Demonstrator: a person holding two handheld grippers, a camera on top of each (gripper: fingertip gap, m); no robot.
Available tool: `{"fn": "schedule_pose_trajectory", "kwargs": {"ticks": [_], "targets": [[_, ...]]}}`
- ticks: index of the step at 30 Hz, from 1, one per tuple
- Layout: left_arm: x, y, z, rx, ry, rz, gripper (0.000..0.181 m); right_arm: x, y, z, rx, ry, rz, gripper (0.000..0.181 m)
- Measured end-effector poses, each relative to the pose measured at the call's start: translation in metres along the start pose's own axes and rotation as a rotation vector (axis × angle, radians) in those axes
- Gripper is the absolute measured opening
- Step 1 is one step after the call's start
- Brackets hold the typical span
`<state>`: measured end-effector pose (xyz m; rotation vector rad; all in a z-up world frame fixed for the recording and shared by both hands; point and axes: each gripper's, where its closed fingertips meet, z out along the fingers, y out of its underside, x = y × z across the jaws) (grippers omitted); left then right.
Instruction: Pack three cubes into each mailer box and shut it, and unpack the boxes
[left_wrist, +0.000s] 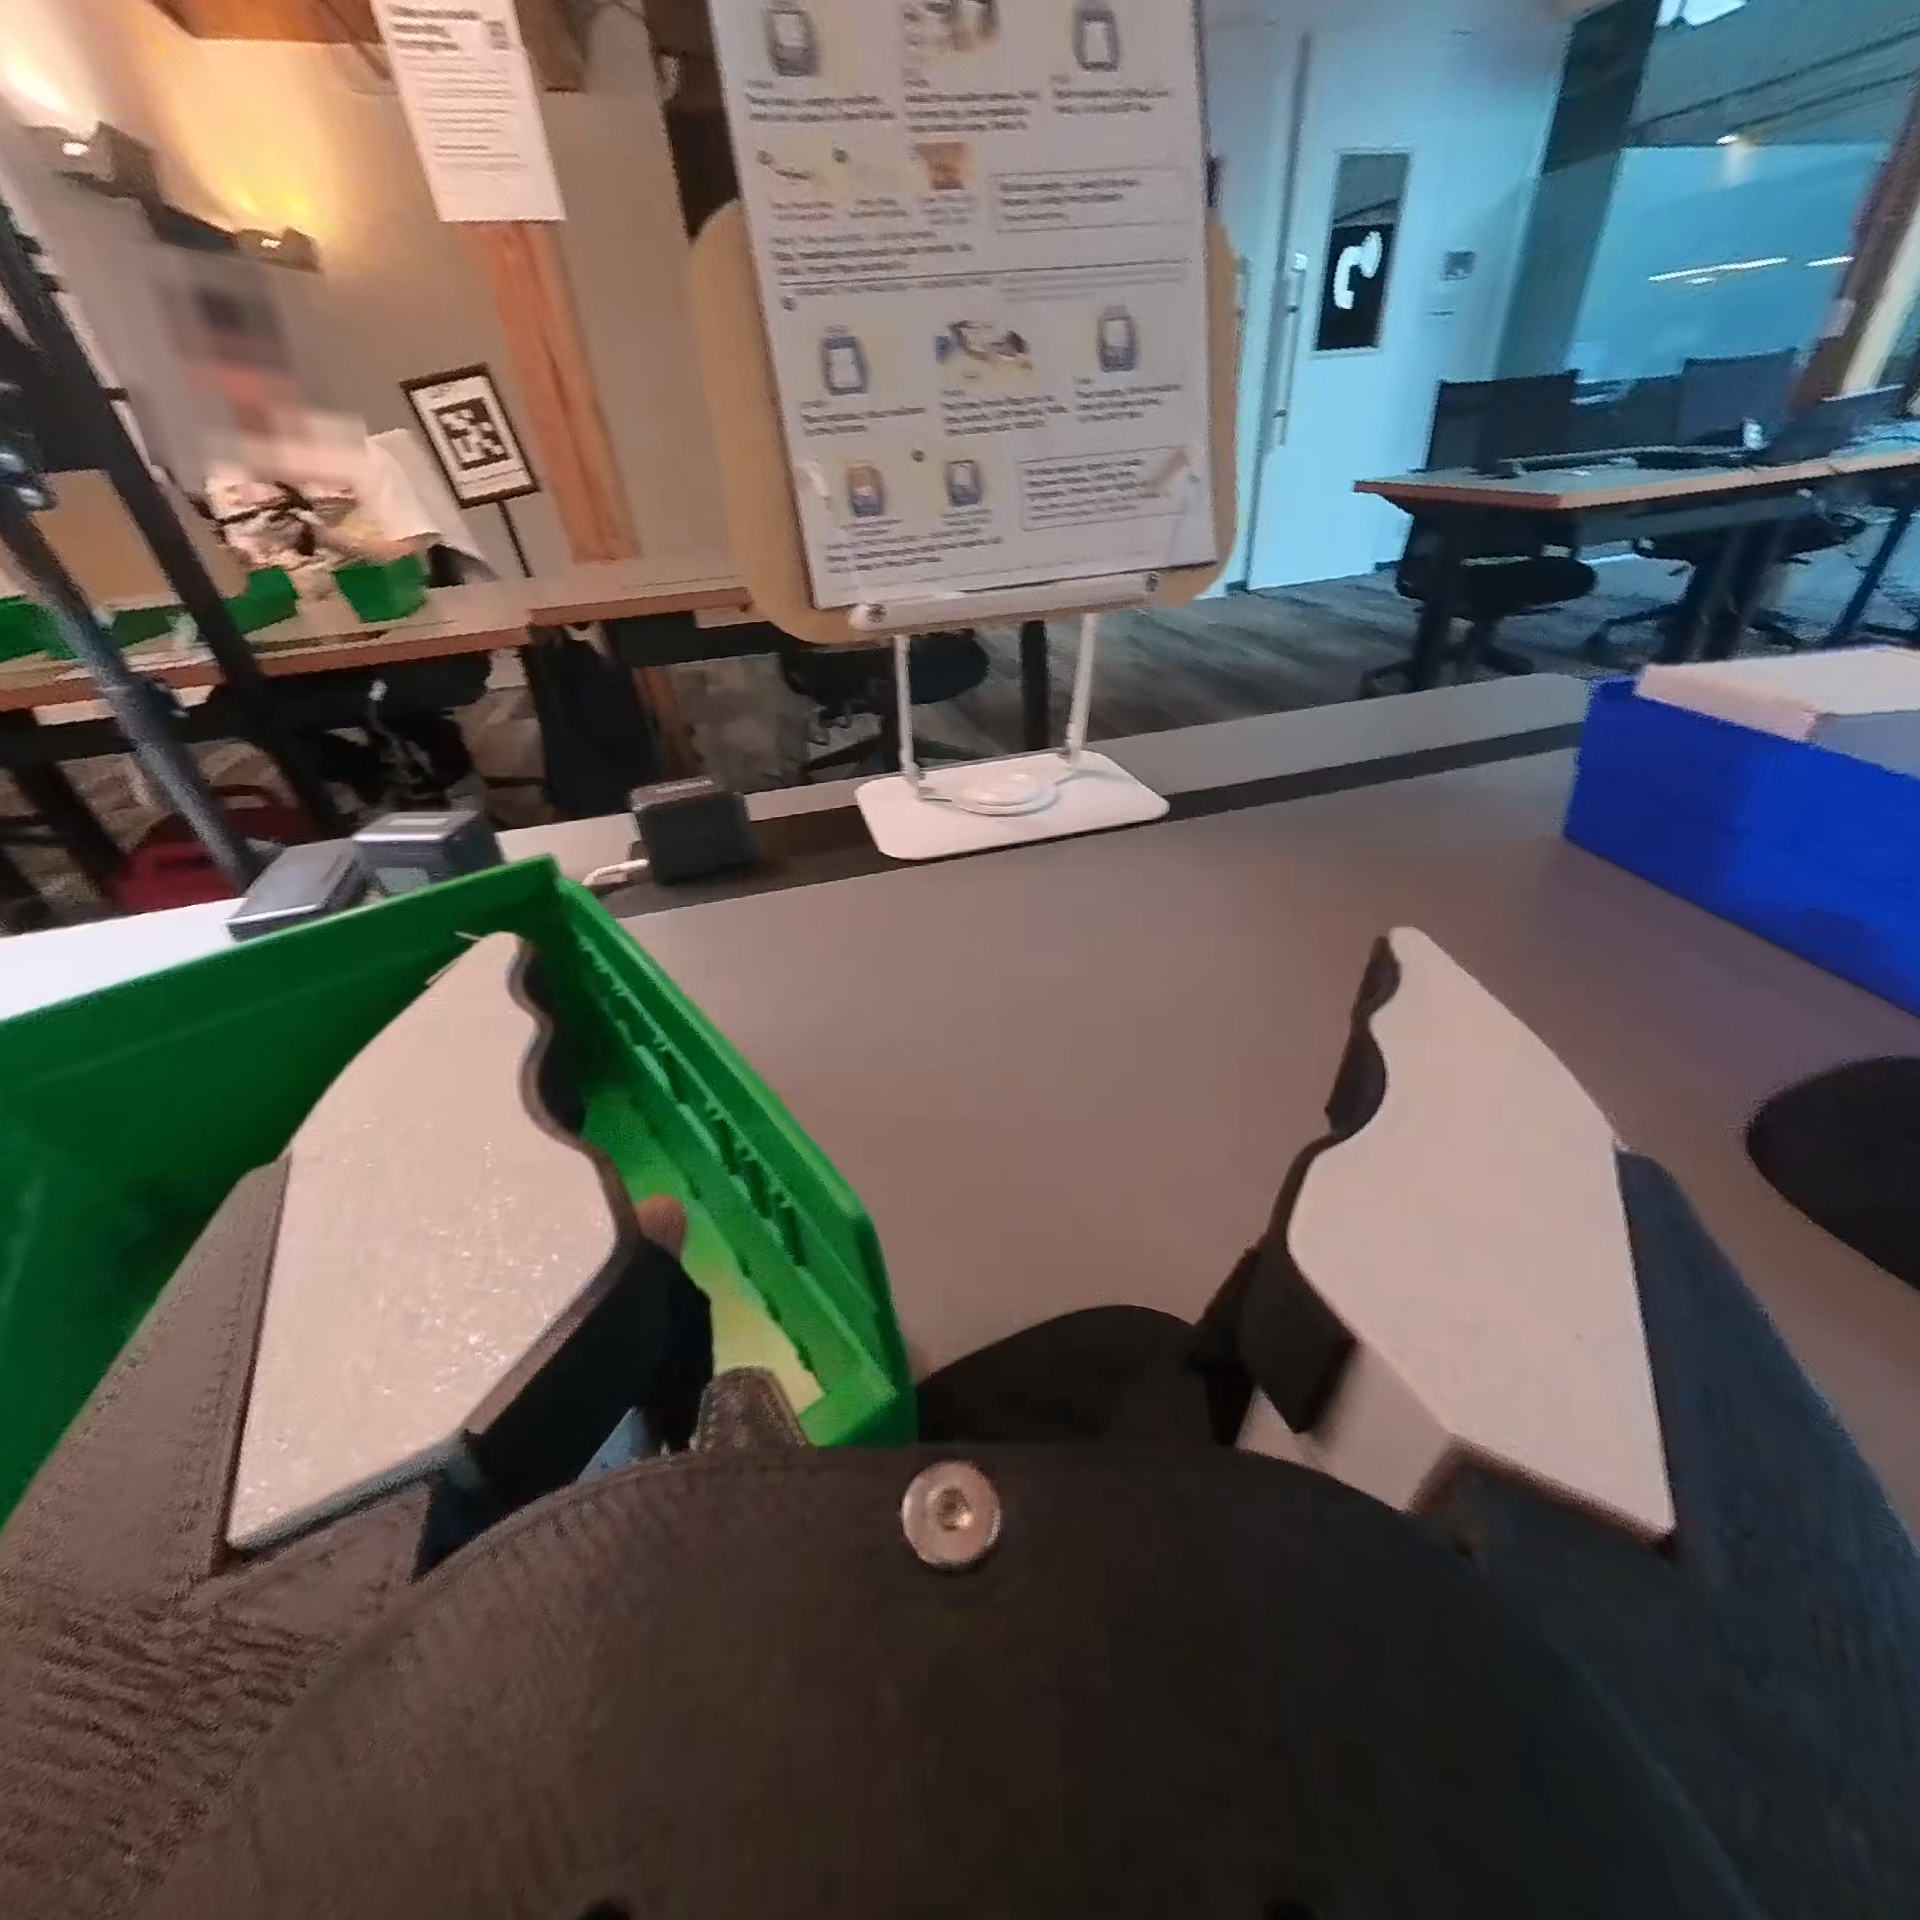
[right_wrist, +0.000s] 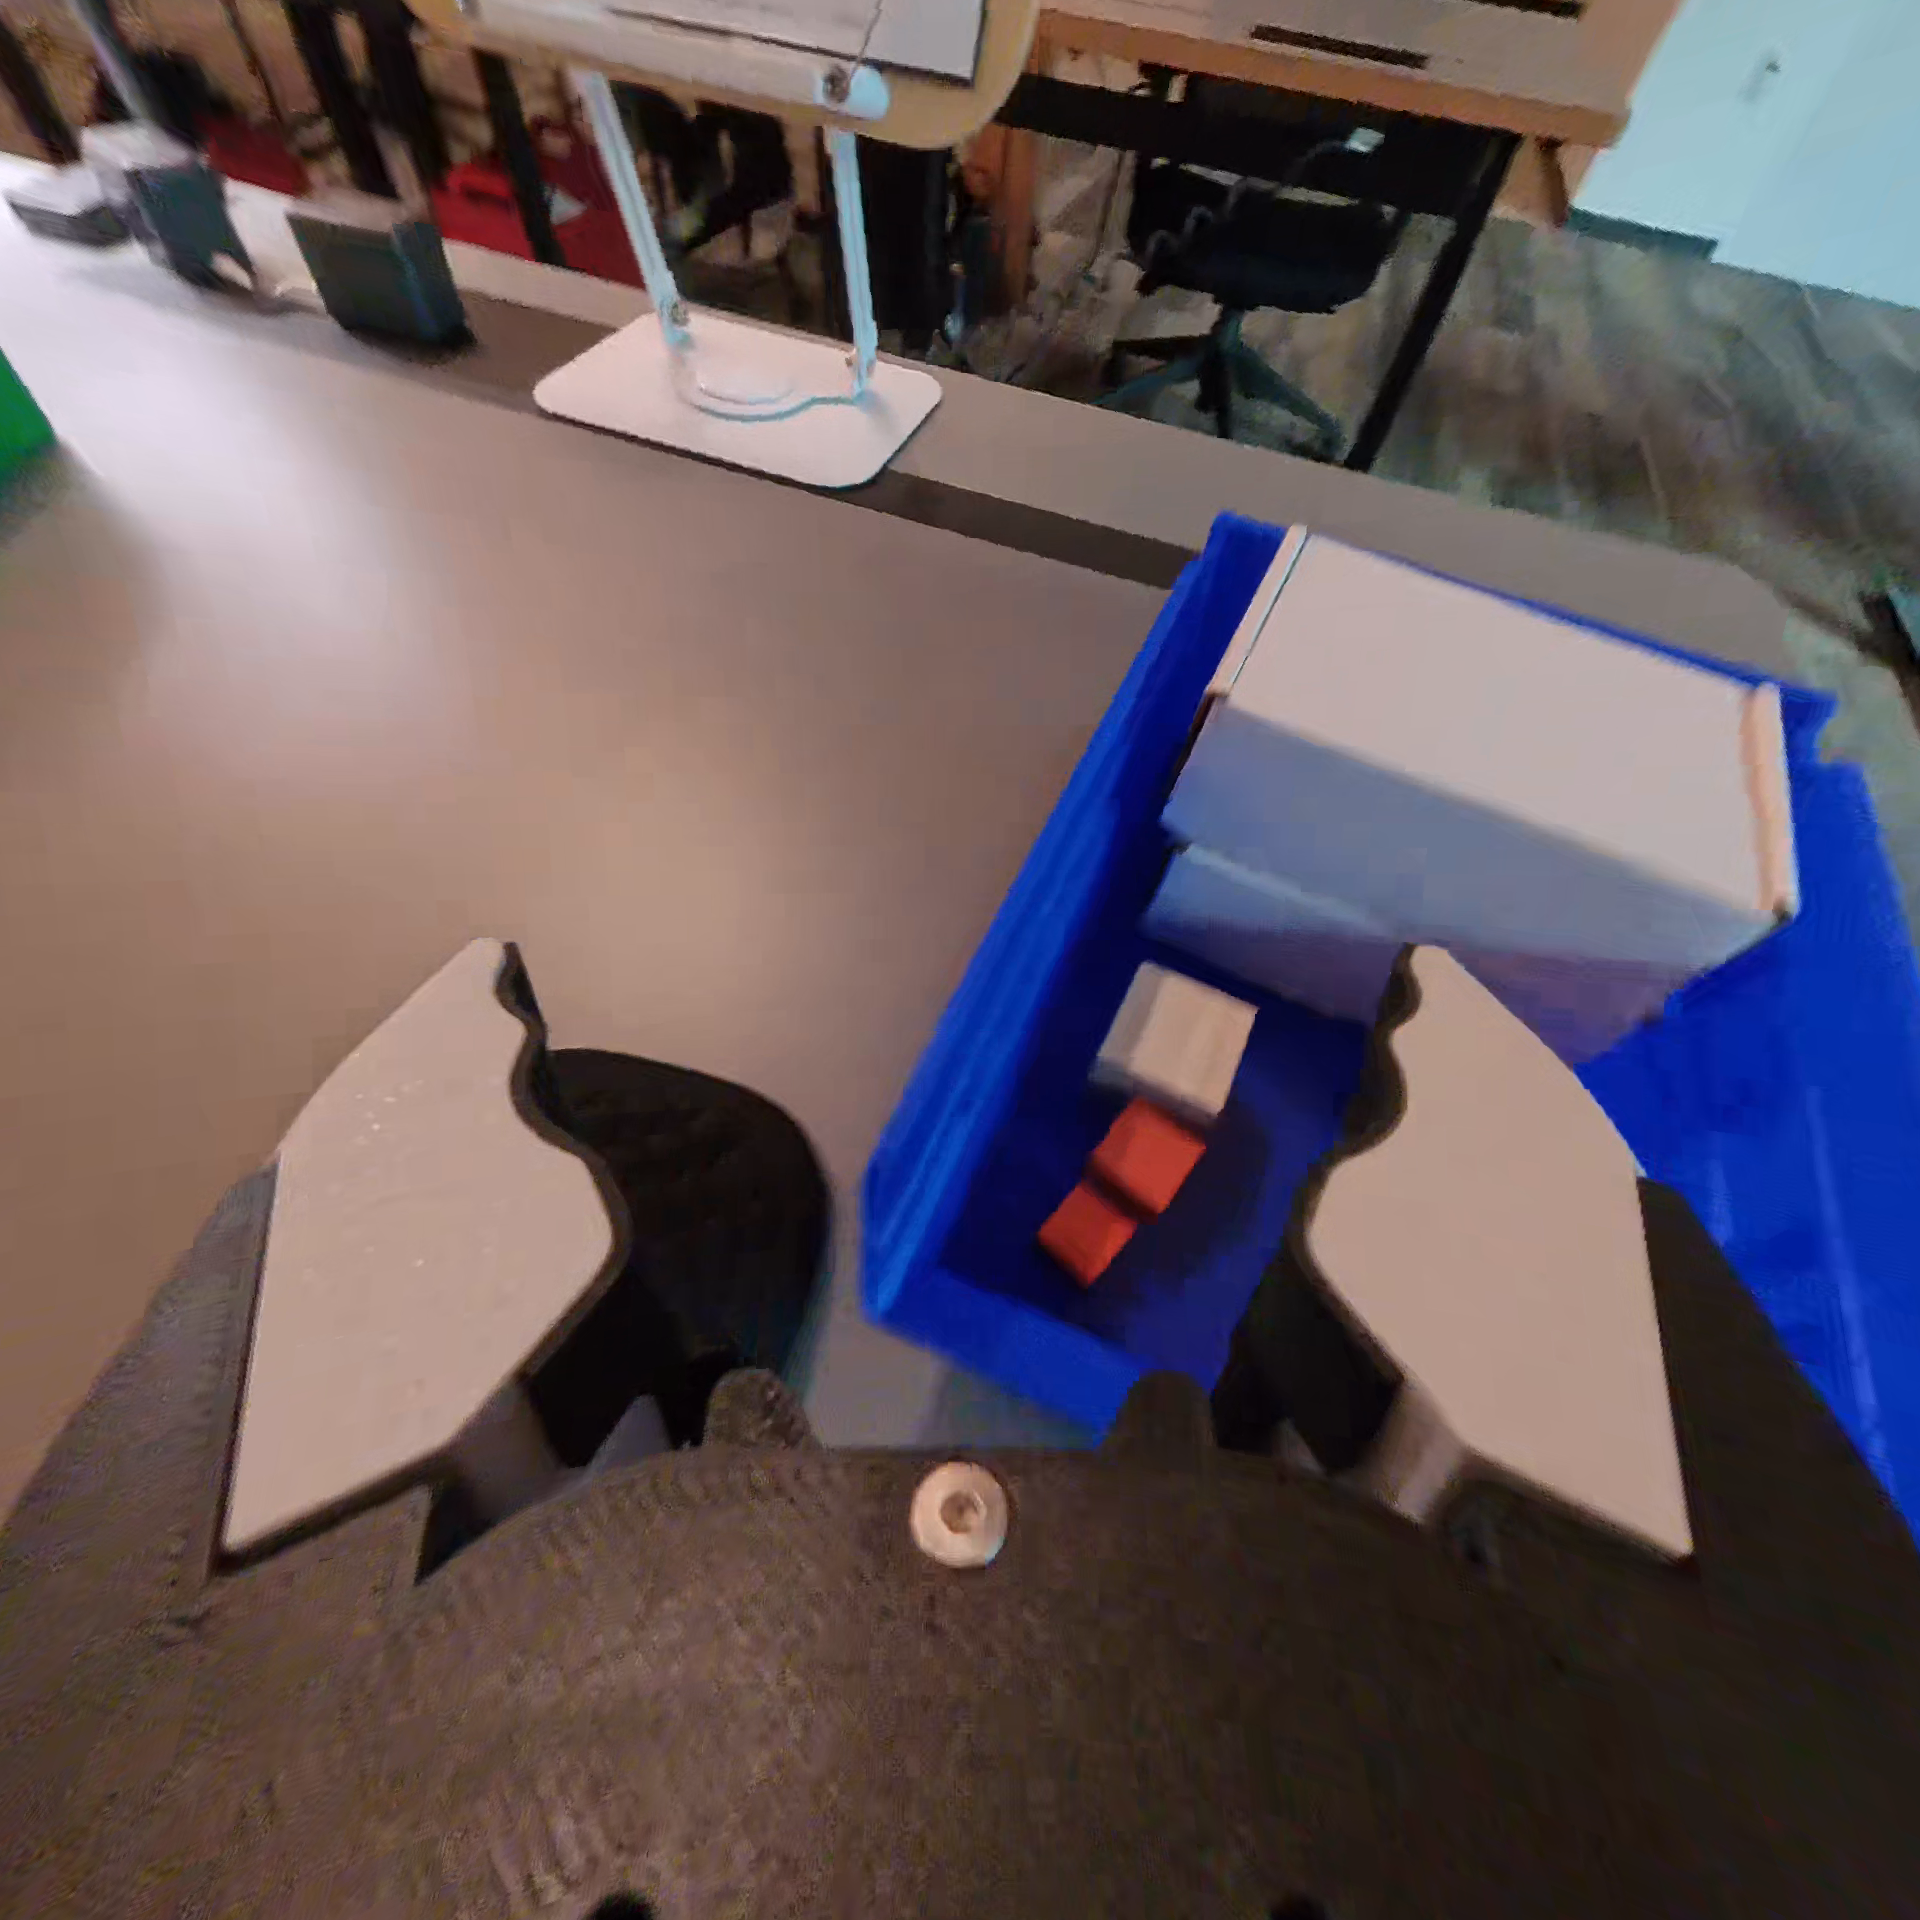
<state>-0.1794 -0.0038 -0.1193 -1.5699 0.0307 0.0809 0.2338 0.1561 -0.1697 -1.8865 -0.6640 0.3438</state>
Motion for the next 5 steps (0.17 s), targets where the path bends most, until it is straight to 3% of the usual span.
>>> {"fn": "schedule_pose_trajectory", "kwargs": {"ticks": [5], "targets": [[-0.019,-0.008,-0.004,0.016,-0.078,-0.015,0.145,-0.022,0.014,-0.027,0.069,0.132,0.043,0.146]]}}
